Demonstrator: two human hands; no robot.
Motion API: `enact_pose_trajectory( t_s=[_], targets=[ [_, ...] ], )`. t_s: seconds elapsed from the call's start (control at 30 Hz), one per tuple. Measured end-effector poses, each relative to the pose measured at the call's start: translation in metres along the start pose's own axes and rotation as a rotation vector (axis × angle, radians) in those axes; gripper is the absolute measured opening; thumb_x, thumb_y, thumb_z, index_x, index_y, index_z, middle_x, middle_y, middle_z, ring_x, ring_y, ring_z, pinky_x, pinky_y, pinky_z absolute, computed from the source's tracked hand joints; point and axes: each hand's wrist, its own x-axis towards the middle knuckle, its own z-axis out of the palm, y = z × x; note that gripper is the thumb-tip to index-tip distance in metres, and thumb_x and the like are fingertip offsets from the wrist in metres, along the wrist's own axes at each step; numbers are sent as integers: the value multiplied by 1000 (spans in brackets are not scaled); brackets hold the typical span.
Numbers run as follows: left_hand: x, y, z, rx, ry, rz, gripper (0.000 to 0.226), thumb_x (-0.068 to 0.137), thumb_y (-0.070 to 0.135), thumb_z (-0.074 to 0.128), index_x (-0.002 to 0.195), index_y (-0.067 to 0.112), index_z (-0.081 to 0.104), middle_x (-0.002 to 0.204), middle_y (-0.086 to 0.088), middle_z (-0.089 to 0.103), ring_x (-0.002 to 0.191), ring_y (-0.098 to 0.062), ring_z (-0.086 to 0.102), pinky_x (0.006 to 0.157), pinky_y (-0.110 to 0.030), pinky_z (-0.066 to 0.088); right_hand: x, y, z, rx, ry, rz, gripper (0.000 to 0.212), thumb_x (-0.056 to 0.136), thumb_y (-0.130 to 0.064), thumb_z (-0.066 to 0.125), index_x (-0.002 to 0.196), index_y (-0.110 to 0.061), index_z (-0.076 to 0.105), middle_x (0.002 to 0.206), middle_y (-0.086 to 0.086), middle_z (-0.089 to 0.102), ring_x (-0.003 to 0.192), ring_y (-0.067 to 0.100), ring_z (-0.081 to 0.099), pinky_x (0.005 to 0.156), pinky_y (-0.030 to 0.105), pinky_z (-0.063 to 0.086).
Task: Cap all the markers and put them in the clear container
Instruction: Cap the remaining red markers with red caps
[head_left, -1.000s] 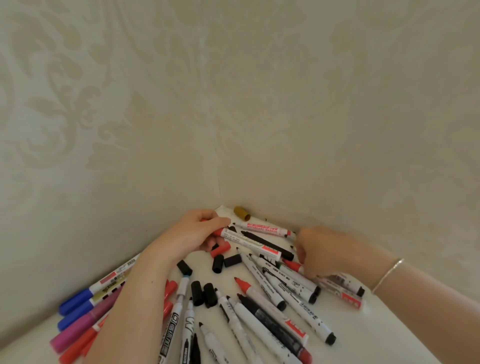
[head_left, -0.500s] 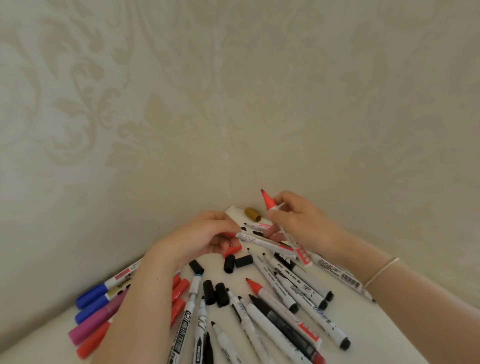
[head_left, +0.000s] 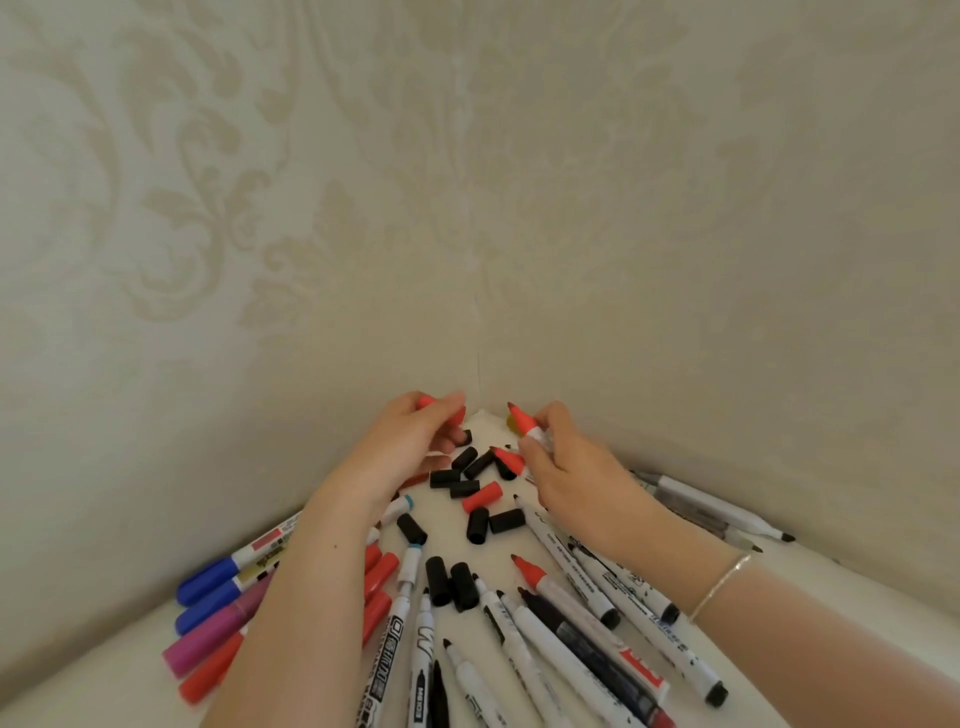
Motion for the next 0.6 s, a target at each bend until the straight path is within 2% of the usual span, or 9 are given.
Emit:
enact_pose_trajectory(
  t_s=[0.07, 0.13, 0.23, 0.37, 0.5, 0.6],
  targets=[
    [3, -1, -3, -47, 57, 5, 20, 96, 29, 56, 88, 11, 61, 78, 0, 61, 70, -14, 55, 66, -26, 48, -2, 0, -2, 25, -25, 25, 24, 100, -23, 35, 112, -5, 43, 71, 2, 48, 53, 11, 40, 43, 16, 33],
    [3, 0, 0, -125, 24, -12, 22, 97, 25, 54, 82, 11, 62, 79, -1, 58, 68, -13, 52, 66, -26, 47, -4, -3, -4, 48, -93, 25, 20, 98, -22, 39, 108, -7, 46, 72, 3, 49, 51, 9, 38, 40, 13, 31],
    [1, 1, 4, -169, -47, -18, 25, 97, 22, 51, 80, 8, 63, 74, -1, 53, 61, -11, 47, 65, -24, 45, -5, -7, -4, -8, -185, -42, 13, 96, -22, 40, 102, -13, 48, 73, 3, 52, 55, 11, 42, 48, 23, 37],
    [1, 1, 4, -109, -83, 14, 21, 97, 23, 51, 91, 5, 61, 72, -1, 50, 61, -10, 45, 67, -23, 44, -6, -8, -3, -74, -189, -77, 11, 99, -23, 38, 102, -17, 46, 71, 5, 55, 56, 15, 45, 50, 30, 37],
    [0, 1, 2, -31, -110, 42, 22, 97, 23, 51, 84, 8, 61, 72, 0, 51, 63, -10, 45, 68, -22, 43, -5, -8, -3, -123, -173, -75, 11, 100, -25, 37, 99, -16, 44, 67, 4, 52, 58, 16, 45, 54, 33, 38],
    [1, 0, 1, 15, -102, 56, 25, 96, 24, 53, 76, 12, 62, 68, 4, 55, 63, -9, 48, 68, -22, 42, -5, -7, -3, -127, -171, -67, 12, 100, -26, 37, 105, -18, 44, 74, 10, 60, 60, 18, 50, 57, 40, 44]
  ],
)
